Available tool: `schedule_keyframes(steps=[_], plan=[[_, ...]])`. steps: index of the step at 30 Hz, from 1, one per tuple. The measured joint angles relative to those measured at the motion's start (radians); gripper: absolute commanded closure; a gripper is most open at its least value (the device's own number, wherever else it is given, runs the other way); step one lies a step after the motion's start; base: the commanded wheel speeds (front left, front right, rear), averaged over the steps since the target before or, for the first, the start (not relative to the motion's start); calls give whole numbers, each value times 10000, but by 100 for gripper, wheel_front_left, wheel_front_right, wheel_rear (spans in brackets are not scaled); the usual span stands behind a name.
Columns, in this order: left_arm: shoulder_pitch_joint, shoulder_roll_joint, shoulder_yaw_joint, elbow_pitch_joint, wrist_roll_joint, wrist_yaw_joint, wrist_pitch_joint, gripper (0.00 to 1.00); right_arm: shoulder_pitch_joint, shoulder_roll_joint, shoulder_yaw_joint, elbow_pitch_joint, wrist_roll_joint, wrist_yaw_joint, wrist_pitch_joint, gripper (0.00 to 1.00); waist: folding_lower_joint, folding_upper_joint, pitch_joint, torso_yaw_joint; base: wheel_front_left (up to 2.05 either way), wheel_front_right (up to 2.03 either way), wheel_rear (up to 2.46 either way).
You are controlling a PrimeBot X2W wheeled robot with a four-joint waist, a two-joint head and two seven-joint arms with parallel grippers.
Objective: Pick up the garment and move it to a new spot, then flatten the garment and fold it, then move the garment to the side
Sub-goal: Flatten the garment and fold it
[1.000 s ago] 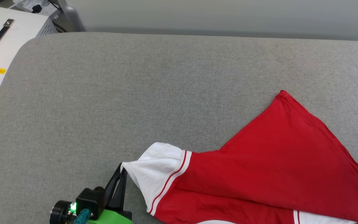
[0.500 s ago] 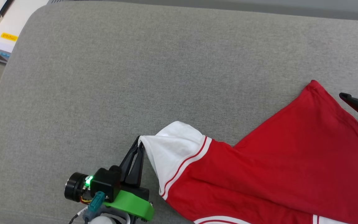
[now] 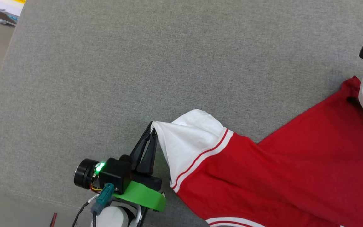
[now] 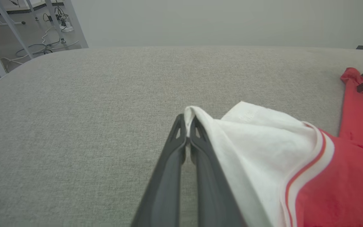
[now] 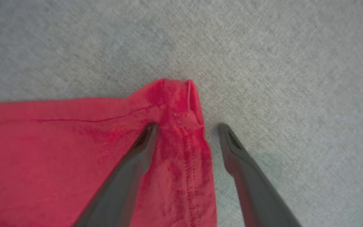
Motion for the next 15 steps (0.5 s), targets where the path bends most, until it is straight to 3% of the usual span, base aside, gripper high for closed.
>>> schedule_keyframes(steps=[3,4,5,15], plan=[[0,-21,61,52,6,-40,0,100,-167,-207,345,105,280,8,-280,0,0,0,109,80,0,0,0],[0,-23,104,69,15,-54,0,100,-244,-232,479,144,360,10,-416,28,0,0,112,71,0,0,0],[1,-23,146,81,17,-71,0,100,-291,-245,602,196,378,12,-637,100,0,0,107,50,0,0,0],[43,50,656,276,56,-96,0,100,-473,430,836,936,727,10,-3394,100,1,0,-521,-312,0,0,0]])
